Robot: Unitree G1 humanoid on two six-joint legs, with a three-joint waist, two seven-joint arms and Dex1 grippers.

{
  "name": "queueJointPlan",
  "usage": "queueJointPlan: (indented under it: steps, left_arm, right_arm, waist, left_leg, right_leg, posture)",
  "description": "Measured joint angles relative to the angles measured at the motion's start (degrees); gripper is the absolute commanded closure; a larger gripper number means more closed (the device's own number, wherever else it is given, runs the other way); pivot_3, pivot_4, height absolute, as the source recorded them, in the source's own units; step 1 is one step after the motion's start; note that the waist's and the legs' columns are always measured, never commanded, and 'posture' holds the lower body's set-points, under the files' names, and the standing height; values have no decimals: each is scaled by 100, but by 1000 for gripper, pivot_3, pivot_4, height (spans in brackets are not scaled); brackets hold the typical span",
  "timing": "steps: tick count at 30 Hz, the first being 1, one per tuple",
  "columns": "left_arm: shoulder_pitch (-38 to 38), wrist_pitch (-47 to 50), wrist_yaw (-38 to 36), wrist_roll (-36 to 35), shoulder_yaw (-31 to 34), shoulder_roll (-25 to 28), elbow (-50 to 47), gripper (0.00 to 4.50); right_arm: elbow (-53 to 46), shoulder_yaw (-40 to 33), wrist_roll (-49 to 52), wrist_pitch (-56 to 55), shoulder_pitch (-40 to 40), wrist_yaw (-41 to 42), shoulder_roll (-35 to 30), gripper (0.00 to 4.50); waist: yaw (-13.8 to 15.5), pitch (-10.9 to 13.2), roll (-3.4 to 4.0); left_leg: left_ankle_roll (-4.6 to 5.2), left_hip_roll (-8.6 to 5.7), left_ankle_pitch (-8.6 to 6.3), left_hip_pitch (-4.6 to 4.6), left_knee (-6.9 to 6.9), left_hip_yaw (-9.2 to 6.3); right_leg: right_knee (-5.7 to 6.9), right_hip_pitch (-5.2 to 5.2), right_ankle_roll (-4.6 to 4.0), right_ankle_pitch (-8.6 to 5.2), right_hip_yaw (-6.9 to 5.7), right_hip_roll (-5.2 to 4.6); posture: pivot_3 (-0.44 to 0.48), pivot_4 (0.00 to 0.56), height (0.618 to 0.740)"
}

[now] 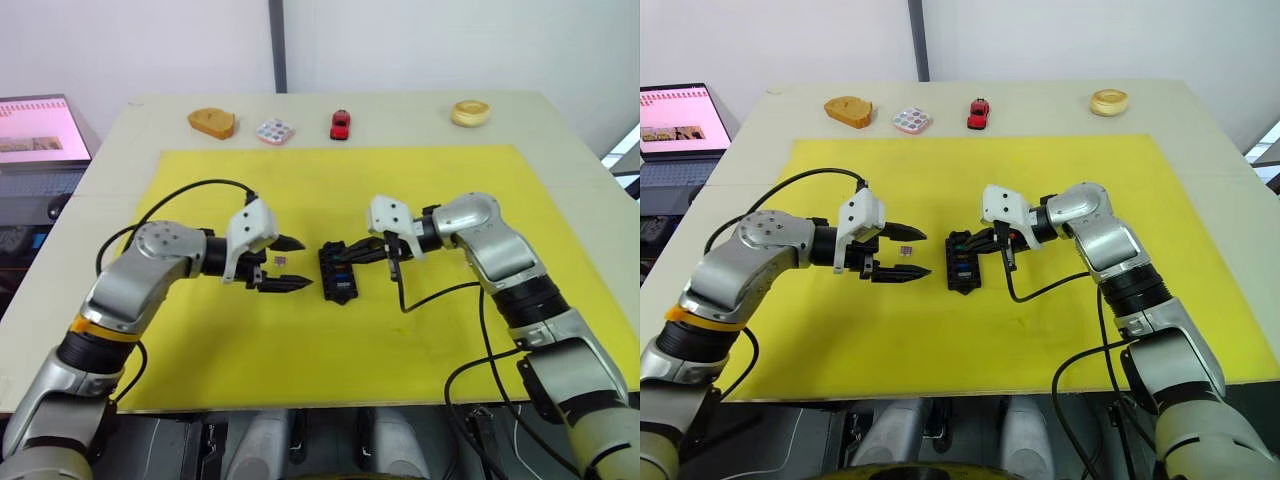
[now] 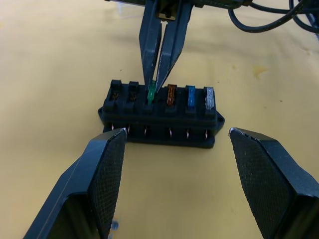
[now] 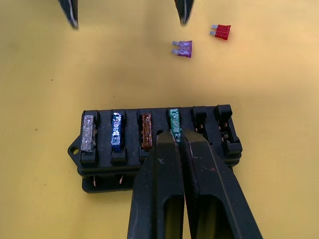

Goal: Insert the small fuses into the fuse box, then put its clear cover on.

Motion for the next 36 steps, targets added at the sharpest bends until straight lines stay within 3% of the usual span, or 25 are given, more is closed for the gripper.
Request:
queueJointPlan:
  steps: [18,21,36]
  left_arm:
    - [-332,-247,-188,576,-281,-446,669,1051]
    - [-332,-245,-199,577,-281,-450,671,1002]
    - [-230,-82,-228,552,-125,-378,574,1002]
  right_arm:
    - [-136,38,-108,180,-38,6,-5,4500]
    - [-136,38,-108,165,-36,-8,-3,3643]
    - [-365,-148,253,585,3,121,-109,3643]
  waist:
    - [4,-1,-1]
    - [3,-1,-1]
    - [9,-1,-1]
  left_leg:
    - [0,0,-1,2,3,-3]
    - [0,0,-1,2,3,-3]
    - [0,0,-1,-2,3,-3]
  right_leg:
    - [2,-3,0,0,0,-2]
    - [2,-4,0,0,0,-2]
    - [5,-6,0,0,1,-7]
  posture:
    - [0,150,740]
    - [0,150,740]
    - [0,150,740]
